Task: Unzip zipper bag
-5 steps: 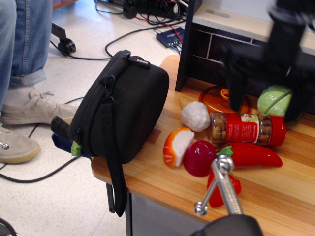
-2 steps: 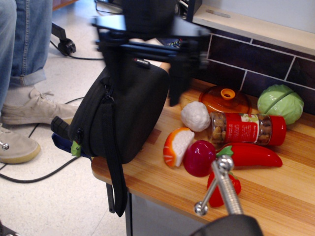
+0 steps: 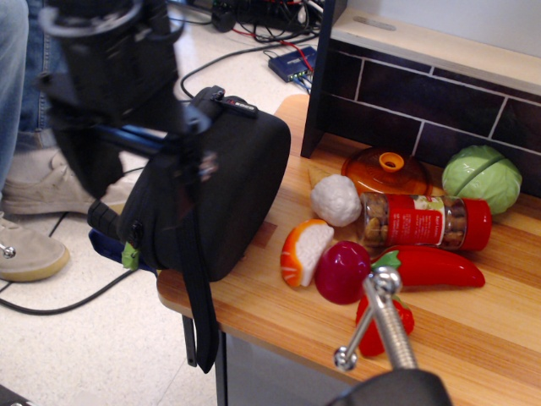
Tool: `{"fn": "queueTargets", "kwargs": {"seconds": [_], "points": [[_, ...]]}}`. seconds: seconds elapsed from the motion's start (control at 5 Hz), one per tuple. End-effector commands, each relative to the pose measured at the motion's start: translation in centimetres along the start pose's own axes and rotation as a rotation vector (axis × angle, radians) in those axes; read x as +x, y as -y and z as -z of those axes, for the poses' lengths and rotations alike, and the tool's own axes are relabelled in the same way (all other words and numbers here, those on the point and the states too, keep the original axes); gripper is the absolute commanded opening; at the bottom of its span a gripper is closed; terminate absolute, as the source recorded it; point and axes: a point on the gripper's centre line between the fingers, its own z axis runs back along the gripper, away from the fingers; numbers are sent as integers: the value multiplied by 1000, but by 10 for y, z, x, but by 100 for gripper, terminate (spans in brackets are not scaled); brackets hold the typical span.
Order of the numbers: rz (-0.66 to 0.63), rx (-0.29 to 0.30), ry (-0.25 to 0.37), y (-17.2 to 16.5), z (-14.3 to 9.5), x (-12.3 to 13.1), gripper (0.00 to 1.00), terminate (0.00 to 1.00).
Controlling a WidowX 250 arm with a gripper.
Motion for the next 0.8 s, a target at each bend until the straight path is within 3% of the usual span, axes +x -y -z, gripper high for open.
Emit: {"fn": "queueTargets", "kwargs": {"seconds": [0.0,0.4,0.6], "points": [[38,109,20,-33,35,-3,100,0],[50,198,56,-49,66,-1,100,0],[19,200,41,-47,73,6,100,0]]}}
